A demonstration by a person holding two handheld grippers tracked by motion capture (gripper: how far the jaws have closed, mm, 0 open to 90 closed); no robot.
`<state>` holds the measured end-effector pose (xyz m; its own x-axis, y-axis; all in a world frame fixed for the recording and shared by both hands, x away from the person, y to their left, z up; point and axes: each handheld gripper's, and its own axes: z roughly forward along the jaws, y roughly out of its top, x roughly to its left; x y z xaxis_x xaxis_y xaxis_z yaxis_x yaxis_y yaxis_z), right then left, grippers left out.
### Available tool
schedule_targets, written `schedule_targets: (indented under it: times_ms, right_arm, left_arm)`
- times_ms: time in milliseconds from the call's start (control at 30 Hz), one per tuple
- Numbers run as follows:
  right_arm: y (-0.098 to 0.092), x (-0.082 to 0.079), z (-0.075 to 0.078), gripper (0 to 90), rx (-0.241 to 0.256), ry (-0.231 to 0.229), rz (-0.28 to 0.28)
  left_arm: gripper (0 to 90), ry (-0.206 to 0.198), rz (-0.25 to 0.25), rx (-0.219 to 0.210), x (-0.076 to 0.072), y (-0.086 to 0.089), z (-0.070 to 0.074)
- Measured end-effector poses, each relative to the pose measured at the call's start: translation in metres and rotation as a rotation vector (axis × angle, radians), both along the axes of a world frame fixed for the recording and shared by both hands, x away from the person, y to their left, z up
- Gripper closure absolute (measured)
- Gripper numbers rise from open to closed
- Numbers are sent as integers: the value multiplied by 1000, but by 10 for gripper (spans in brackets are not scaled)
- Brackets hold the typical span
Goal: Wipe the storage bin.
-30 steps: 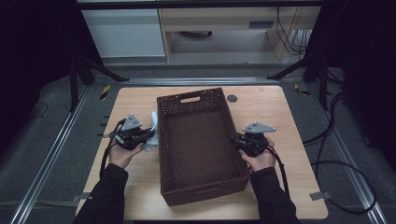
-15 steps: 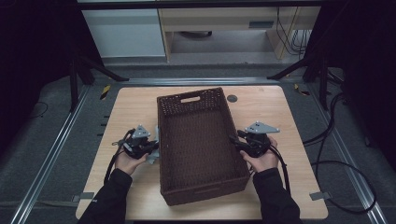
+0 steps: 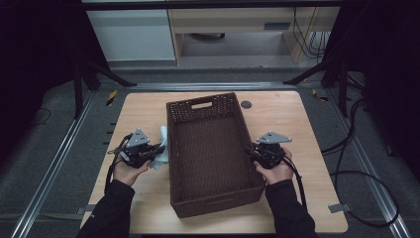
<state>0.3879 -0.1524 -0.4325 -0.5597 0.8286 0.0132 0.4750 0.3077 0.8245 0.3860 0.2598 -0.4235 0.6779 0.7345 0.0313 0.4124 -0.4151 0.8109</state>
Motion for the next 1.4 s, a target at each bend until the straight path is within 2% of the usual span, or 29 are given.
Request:
schedule_targets:
  times_ms: [67,200,233,267,300,333,367,400,433,467,600,667,733,800,833,867,900,933,967,1033,1133,1233,1300,1333,1367,1400]
  right_arm:
    - [0,2,0,711,7,1,-4]
    - [1,6,0,707,-2,1,-10]
    - [1,6,0,703,-7,-1,-8]
    - [1,6,0,698,-8,-3,-6]
    - [1,6,0,684,-7,-7,-5]
    - [1,5,0,662,-1,-11,-8]
    - [0,4,0,628,7,-16,-13]
    - [-1,3,0,608,17,-18,-17]
    - [-2,3,0,588,23,-16,-18]
    - [-3,3,0,574,28,-13,-19]
    - [-5,0,3,545,42,-3,-7]
    - [-4,-4,4,560,23,-4,9]
    - [-4,-5,4,593,17,5,13]
    - [-4,-5,3,613,17,10,16]
    - [-3,-5,2,648,17,17,12]
    - [-2,-4,1,661,13,18,7]
    - [-1,-4,1,681,14,19,-5]
    - [-1,-3,1,693,15,18,-14]
    - [0,-3,2,704,1,13,-26]
    - [1,-1,2,712,-9,11,-33]
    - [1,1,2,714,-5,10,-41]
    - [2,2,2,710,-10,9,-45]
    - [3,1,2,693,-19,-1,-40]
    - [2,0,2,677,-12,-8,-37]
    - [1,0,1,649,-3,-11,-37]
    - [0,-1,1,624,1,-18,-36]
  left_arm:
    - [839,-6,-9,-2,-2,1,2]
    - [839,12,-17,4,-1,-2,-4]
    - [839,34,-18,24,1,-5,-11]
    - [839,34,-18,24,1,-5,-11]
    - [839,67,-17,42,3,-7,-21]
    - [839,67,-17,42,3,-7,-21]
    - [839,102,-19,63,4,-10,-33]
    - [839,102,-19,63,4,-10,-33]
    - [839,132,-24,98,5,-13,-42]
    - [838,148,-27,107,5,-14,-47]
    - [838,169,-38,116,3,-16,-52]
    - [839,161,-40,107,1,-15,-49]
    - [839,120,-30,60,-2,-9,-35]
    - [839,108,-29,45,-4,-8,-31]
    - [839,70,-25,22,-8,-4,-20]
    - [839,70,-25,22,-8,-4,-20]
    - [839,37,-27,2,-13,-1,-10]
    - [839,37,-27,2,-13,-1,-10]
    - [839,6,-35,-3,-19,1,-1]
    - [839,-15,-44,5,-23,0,4]
    - [839,-20,-61,15,-27,-3,4]
    - [839,-2,-71,40,-26,-8,-3]
    - [839,29,-66,48,-23,-9,-12]
    - [839,29,-66,48,-23,-9,-12]
    - [839,65,-62,49,-21,-8,-21]
    - [839,65,-62,49,-21,-8,-21]
